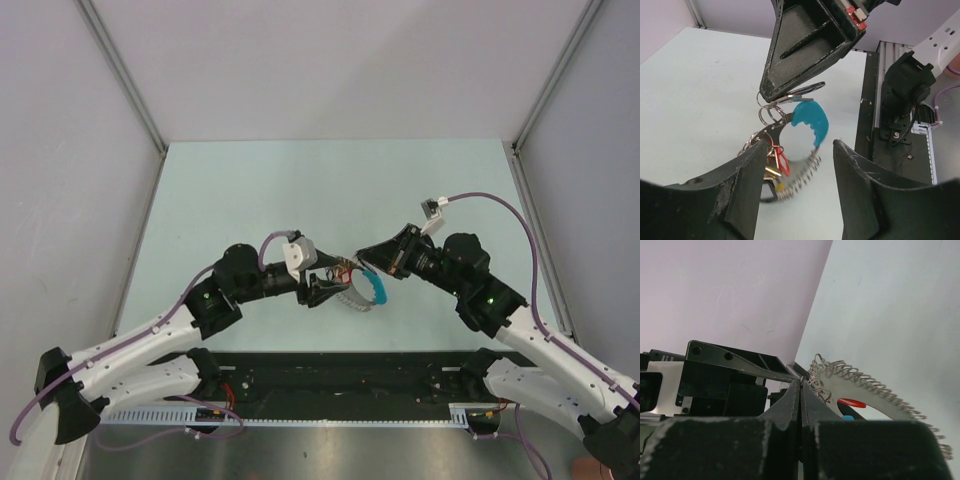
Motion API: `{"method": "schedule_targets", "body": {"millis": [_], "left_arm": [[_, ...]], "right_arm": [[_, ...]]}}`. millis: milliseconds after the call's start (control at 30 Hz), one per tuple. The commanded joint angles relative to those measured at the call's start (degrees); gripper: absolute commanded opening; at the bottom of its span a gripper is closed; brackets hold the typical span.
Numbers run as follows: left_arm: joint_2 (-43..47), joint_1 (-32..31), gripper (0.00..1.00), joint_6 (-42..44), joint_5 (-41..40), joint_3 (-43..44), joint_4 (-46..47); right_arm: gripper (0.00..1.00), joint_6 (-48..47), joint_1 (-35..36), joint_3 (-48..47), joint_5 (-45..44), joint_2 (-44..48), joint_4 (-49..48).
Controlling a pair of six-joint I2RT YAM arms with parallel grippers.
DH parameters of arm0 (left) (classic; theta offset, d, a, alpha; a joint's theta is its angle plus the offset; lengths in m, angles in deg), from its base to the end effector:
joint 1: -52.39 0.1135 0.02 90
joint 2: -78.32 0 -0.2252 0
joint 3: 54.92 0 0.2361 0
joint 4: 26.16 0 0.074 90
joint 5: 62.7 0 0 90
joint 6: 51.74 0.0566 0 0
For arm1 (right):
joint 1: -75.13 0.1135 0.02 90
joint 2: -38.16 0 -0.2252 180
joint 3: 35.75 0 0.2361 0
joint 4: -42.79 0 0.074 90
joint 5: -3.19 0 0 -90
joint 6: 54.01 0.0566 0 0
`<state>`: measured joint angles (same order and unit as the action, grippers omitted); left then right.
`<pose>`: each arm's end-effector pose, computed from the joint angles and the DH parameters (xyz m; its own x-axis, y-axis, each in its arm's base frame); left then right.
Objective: Remove the keys from the keyring
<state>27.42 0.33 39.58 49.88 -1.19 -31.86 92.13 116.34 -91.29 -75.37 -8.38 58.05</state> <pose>0.1304 -0.2026 0.2936 -0.0086 0.0456 -0.9989 0.9644 0.2643 0.0038 0.1634 0.1580 0.2998 -0.7051 0.4644 -0.5359 -0.3743 0.3981 0.8375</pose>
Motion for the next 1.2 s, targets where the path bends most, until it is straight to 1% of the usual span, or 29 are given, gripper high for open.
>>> {"method": "schedule_targets", "body": {"millis": [0,67,133,200,267,433,933,1167], "left_arm": [[-0.96,-0.59,0.59,-0.97,-2.28,1.42,4.25],[-1.66,-0.59,0.57,-1.06,-2.2,1.6,5.3],[-2.36,-0.59,0.56,-3.34,-1.76,1.69,6.36],[-2.89,-0.59,0.53,-4.65,-1.67,1.78,7.59],[-3.59,-0.59,0.5,-5.45,-1.41,1.95,8.03],[-5.35,-0.59,0.47,-6.95,-1.06,3.18,8.21],[-9.31,-0.68,0.42,-8.0,-1.5,6.61,7.86],[-9.4,-0.68,0.41,-7.39,-1.93,6.7,7.95]], "right_arm": [[0.0,2.75,-0.25,-0.05,1.65,1.81,-5.28],[0.0,2.84,-0.25,0.04,1.65,1.9,-5.54],[0.0,3.1,-0.25,0.04,1.74,1.9,-5.89],[0.0,3.19,-0.43,0.12,1.83,1.98,-6.07],[0.0,3.27,-0.34,0.12,1.83,1.98,-6.34],[0.0,3.45,-0.34,0.39,2.09,2.16,-6.95],[0.0,2.22,-0.25,1.35,1.57,4.09,-6.86],[0.0,1.78,-0.25,1.35,2.01,4.09,-7.39]]}}
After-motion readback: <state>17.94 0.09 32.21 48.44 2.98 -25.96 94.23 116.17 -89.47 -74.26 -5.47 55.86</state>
